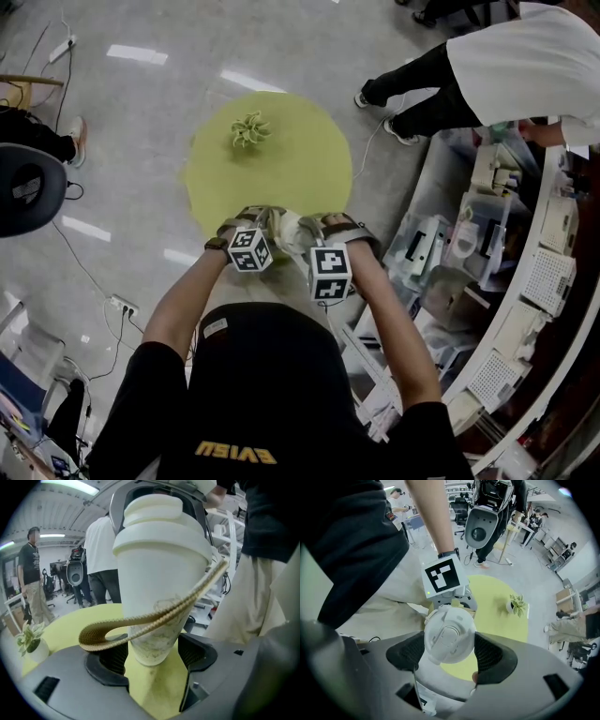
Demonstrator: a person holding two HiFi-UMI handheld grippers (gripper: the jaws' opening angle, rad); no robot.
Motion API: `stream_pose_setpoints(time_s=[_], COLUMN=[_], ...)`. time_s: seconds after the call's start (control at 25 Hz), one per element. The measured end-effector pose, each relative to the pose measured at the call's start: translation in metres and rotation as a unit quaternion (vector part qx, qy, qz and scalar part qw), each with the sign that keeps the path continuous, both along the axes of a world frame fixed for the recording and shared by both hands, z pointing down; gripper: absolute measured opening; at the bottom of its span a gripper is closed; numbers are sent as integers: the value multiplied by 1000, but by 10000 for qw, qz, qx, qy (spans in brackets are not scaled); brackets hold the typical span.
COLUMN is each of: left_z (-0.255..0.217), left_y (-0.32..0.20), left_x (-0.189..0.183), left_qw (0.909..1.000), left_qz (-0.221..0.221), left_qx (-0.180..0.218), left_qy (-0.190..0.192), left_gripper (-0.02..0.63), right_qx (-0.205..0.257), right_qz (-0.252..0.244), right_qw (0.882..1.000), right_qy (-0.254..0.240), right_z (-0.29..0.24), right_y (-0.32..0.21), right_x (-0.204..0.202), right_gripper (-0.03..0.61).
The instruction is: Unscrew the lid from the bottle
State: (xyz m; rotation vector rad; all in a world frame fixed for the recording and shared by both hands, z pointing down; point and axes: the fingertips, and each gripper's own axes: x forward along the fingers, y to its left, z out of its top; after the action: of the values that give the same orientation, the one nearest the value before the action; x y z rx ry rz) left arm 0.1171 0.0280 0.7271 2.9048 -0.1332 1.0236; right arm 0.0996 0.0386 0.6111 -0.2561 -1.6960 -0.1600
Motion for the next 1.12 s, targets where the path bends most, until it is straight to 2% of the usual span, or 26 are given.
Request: stream_pose_setpoints(time_s=[0.12,0.24,0.36,0.56,0.76,0.8,0.88,1.0,1.12], left_z=[6,1,-23,-68,-105,-113,-126,-148,-176], left_y=[-1,6,15,20,2,-2,-13,-23,-22], left_x=[-16,-70,-119,-170,-193,-196,-199,-199,-198], left_qw=[9985,9899,9805,9701,9585,9563,9521,9459,9468], left_qz=[-479,-1307,-1846,-2346,-2838,-2915,-3051,-3201,-3123], left_qx=[-62,-452,-574,-427,-128,-36,183,529,750], left_qy=[-242,-318,-359,-440,-259,-208,-114,27,177], left_gripper=[344,344,337,309,270,244,111,33,18], right_qx=[8,69,91,233,316,345,510,807,975], right_qz=[216,274,258,295,837,1016,1393,1999,2602], right_qw=[9998,9996,9995,9991,9951,9930,9865,9717,9531], right_qy=[-49,-72,-141,-214,-426,-492,-687,-967,-1195], right_z=[-1,0,-5,-20,-50,-56,-68,-85,-108], right_y=[0,0,3,3,1,2,1,6,21], right_x=[7,2,-1,5,11,13,16,24,27], right_gripper=[328,328,328,327,327,327,327,327,327])
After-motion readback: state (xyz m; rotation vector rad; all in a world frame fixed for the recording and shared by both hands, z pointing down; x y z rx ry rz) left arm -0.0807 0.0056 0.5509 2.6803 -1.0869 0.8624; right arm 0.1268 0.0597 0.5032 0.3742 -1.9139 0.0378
